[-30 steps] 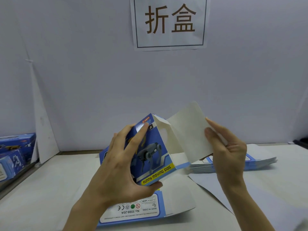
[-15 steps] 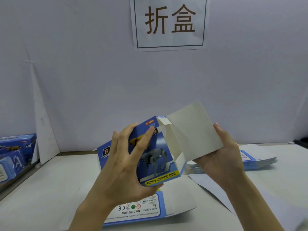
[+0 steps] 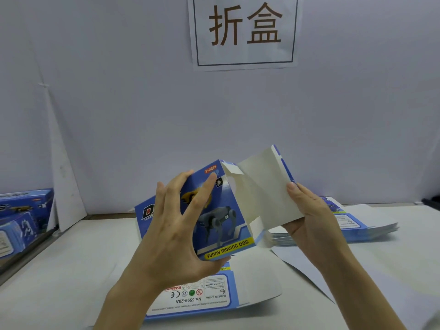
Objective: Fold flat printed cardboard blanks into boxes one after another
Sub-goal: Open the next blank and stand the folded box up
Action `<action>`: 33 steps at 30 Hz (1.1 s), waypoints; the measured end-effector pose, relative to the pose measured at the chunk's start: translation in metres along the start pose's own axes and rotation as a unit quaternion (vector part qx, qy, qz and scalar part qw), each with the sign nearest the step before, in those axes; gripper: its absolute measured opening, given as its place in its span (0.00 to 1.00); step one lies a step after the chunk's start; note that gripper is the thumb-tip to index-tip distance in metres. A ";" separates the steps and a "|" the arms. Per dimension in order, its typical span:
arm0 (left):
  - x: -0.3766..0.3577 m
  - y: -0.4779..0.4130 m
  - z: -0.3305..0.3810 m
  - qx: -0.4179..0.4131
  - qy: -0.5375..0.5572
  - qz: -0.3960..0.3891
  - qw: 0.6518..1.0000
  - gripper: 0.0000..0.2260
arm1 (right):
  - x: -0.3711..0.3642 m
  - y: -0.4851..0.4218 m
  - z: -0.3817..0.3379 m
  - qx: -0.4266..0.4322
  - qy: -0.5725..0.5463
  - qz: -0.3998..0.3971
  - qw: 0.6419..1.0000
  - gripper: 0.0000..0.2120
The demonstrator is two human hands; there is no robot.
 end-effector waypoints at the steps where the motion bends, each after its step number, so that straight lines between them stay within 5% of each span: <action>1: 0.001 0.000 -0.003 0.003 -0.001 -0.001 1.000 0.51 | 0.000 0.000 -0.002 -0.008 0.014 -0.017 1.000 0.11; 7: -0.017 0.003 -0.015 0.009 -0.050 -0.075 0.996 0.55 | 0.007 0.002 -0.005 -0.023 0.124 0.011 0.992 0.15; 12: -0.010 0.002 -0.008 0.002 -0.027 -0.048 0.998 0.52 | 0.015 0.004 -0.015 0.077 0.209 0.123 0.967 0.13; 18: -0.006 0.001 -0.009 0.030 -0.018 -0.048 0.998 0.54 | 0.011 0.006 -0.017 0.068 0.180 0.095 0.977 0.12; 24: -0.011 0.003 -0.013 0.051 0.009 -0.066 0.997 0.57 | 0.017 0.012 -0.027 0.103 0.224 0.170 0.954 0.15; 28: -0.013 0.003 -0.011 0.059 0.016 -0.051 0.997 0.57 | -0.003 0.014 -0.027 0.095 0.168 0.058 0.979 0.11; 33: -0.007 0.001 -0.004 0.054 0.023 0.008 0.998 0.56 | -0.034 0.024 -0.031 0.147 0.190 -0.060 0.969 0.17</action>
Point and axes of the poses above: each hand's wrist, its own y-axis away from the middle knuckle, its own x-axis out of the back of the hand, z = x × y, the point moved 8 cm from there along -y, towards the middle knuckle, and after that the axes turned 15 degrees about y, right-handed, at the moved point
